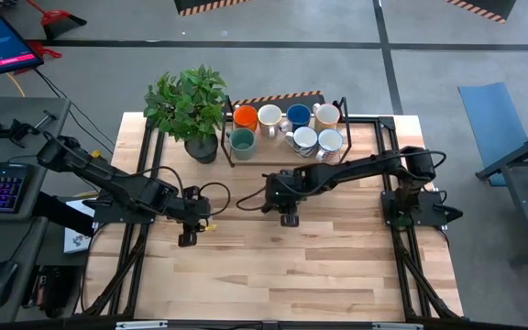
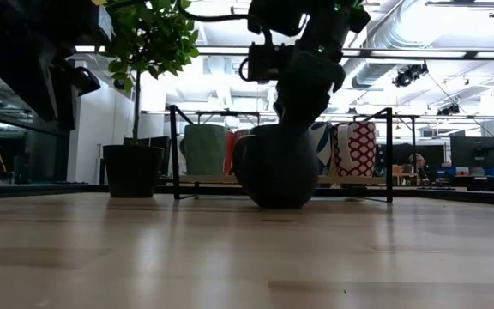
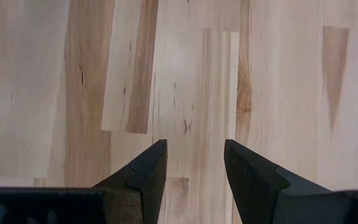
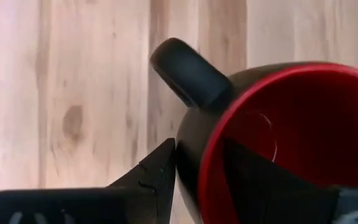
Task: Place coffee mugs
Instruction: Put the black mug on the shelf
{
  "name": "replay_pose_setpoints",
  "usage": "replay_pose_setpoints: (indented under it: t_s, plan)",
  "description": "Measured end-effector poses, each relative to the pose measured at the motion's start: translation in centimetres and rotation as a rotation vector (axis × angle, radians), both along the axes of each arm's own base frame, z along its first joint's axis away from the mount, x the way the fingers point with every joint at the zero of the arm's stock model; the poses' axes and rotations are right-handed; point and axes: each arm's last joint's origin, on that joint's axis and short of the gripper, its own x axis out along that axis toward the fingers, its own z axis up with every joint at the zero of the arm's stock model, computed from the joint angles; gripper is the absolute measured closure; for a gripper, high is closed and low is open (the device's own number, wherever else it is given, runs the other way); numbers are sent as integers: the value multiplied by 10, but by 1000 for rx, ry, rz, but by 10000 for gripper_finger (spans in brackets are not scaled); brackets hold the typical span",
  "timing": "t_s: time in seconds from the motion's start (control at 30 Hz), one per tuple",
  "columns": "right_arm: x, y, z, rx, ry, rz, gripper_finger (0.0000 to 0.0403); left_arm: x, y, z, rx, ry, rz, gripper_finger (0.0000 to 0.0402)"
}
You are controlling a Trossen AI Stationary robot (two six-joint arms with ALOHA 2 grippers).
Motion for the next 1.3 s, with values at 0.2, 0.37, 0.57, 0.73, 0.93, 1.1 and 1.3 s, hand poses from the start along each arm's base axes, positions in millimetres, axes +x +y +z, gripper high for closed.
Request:
replay_pose_setpoints:
  t_s: [0.2,0.37,0.57,0.73,0.93,1.1,1.3]
  plan:
    - [-1,-9,-1,-8,13,-7,292,0,0,0,15,-6,8,252]
    - [-2,-12,-1,1,18,7,322,0,1,0,30,-11,16,252]
    - [-8,-11,-3,7,84,102,391,0,1,0,30,-11,16,252]
    - [-11,-11,-5,-64,115,262,398,0,1,0,30,-11,16,252]
    - [-10,-15,-5,-155,105,450,401,0,2,0,44,-16,24,252]
    - [-9,-18,1,-213,108,509,402,0,2,0,43,-17,26,252]
    - [0,-29,46,-303,98,547,402,1,1,0,39,-22,34,252]
